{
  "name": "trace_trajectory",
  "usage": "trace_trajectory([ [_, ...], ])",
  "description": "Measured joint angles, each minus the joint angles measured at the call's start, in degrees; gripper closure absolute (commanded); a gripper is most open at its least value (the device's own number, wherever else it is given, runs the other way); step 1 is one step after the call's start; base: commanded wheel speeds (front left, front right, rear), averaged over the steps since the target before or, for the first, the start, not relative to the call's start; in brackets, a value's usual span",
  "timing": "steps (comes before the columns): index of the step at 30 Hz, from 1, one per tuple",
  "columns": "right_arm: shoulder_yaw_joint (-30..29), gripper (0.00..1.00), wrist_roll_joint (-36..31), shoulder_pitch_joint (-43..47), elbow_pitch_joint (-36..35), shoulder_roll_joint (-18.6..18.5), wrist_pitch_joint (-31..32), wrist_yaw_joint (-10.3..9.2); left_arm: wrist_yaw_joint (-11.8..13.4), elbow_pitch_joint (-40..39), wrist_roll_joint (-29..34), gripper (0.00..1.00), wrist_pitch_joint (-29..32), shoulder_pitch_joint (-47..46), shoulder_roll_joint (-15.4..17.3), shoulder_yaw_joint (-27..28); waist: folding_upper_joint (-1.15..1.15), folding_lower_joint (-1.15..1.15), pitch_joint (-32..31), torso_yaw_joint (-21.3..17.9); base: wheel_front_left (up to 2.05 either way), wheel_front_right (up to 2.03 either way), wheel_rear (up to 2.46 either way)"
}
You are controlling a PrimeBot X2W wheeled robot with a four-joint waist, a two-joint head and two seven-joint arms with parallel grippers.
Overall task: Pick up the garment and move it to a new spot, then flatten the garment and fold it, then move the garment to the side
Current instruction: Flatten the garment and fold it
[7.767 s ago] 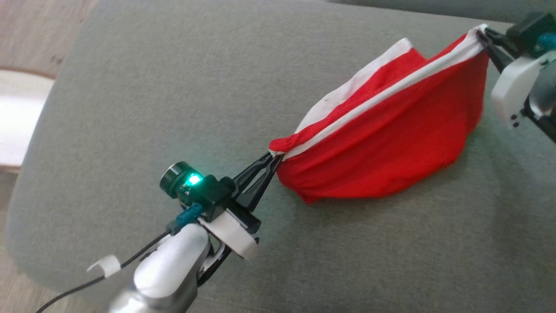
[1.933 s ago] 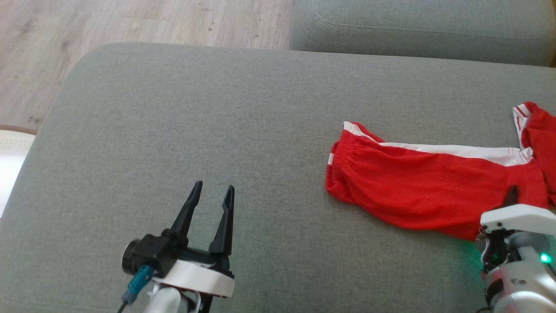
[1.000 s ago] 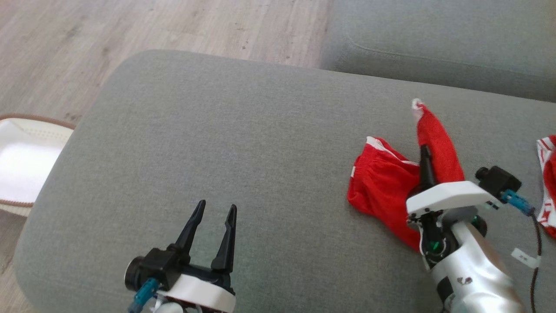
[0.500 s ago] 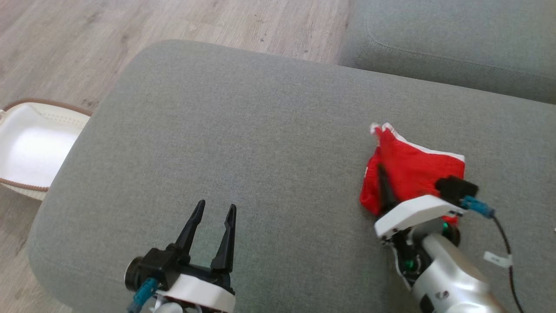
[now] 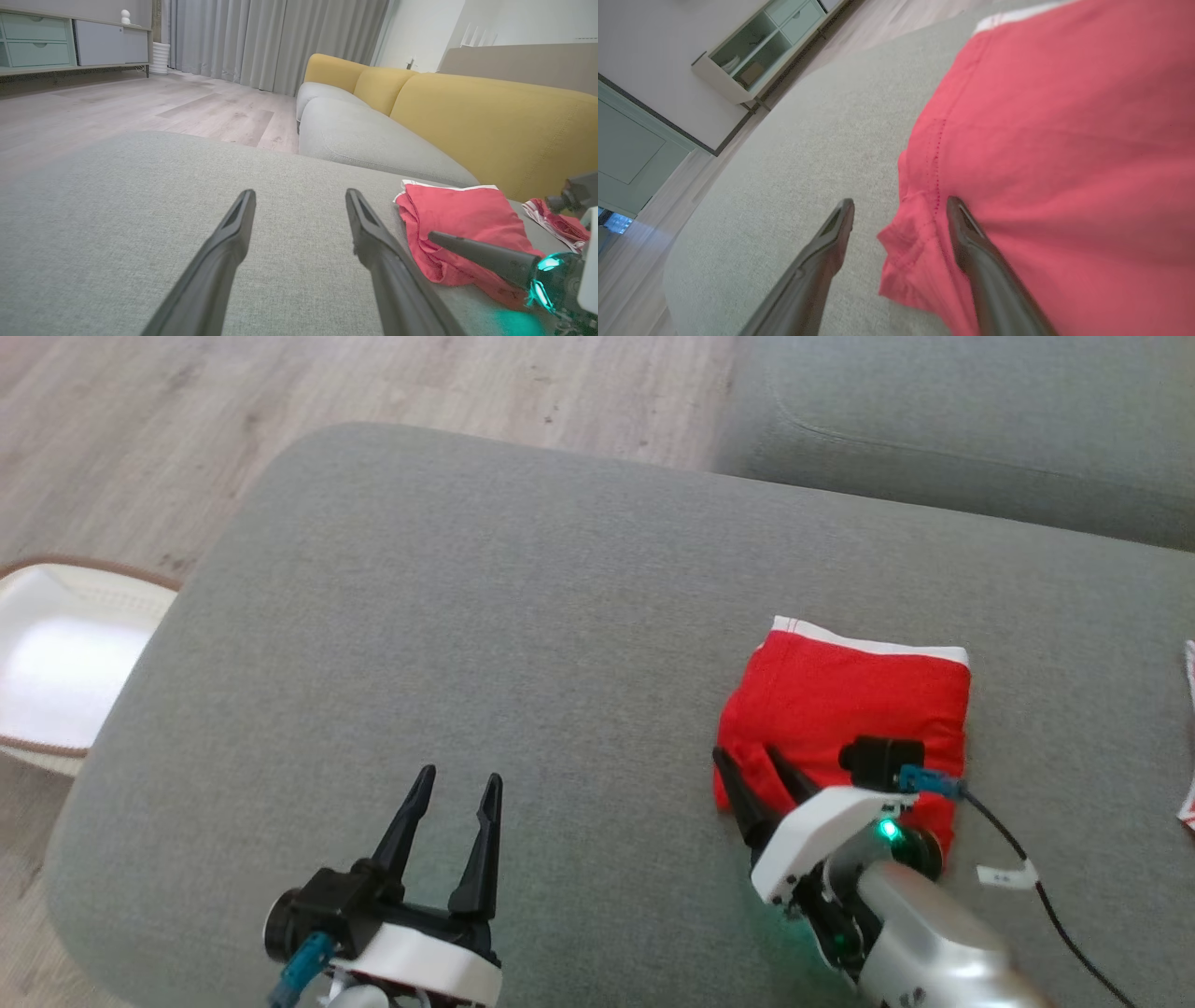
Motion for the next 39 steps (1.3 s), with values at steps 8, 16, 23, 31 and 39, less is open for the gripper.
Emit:
trace_trajectory([
  [8, -0.2, 0.0, -5.2, -3.6, 0.6, -0.9, -4.5, 0.0, 0.0, -1.1, 0.2, 0.0, 0.0, 0.0, 0.0, 1.4, 0.0, 0.0, -0.3, -3.8, 0.0, 0.0, 0.0],
  [16, -14.6, 0.0, -21.2, -3.1, -6.0, -8.8, -5.7, 0.0, 0.1, -4.8, 0.2, 0.0, 0.0, -0.1, 0.0, 2.9, 0.0, 0.0, -2.0, -8.4, 0.0, 0.0, 0.0],
  [23, -30.8, 0.0, -36.1, 12.4, -22.7, -7.0, -5.8, 0.0, 0.2, -6.2, 0.2, 0.0, 0.0, 0.0, 0.0, 3.5, 0.0, 0.0, -2.9, -12.3, 0.0, 0.0, 0.0],
  [31, -38.2, 0.0, -44.0, 23.3, -34.4, -1.7, -5.8, 0.0, 0.7, -7.0, 0.2, 0.0, 0.0, 0.0, 0.0, 4.6, 0.0, 0.0, -2.8, -15.5, 0.0, 0.0, 0.0],
  [39, -39.3, 0.0, -45.6, 25.7, -36.4, 0.1, -5.8, 0.0, 0.7, -7.0, 0.2, 0.0, 0.0, 0.5, 0.0, 5.4, 0.0, 0.0, -2.4, -15.9, 0.0, 0.0, 0.0],
])
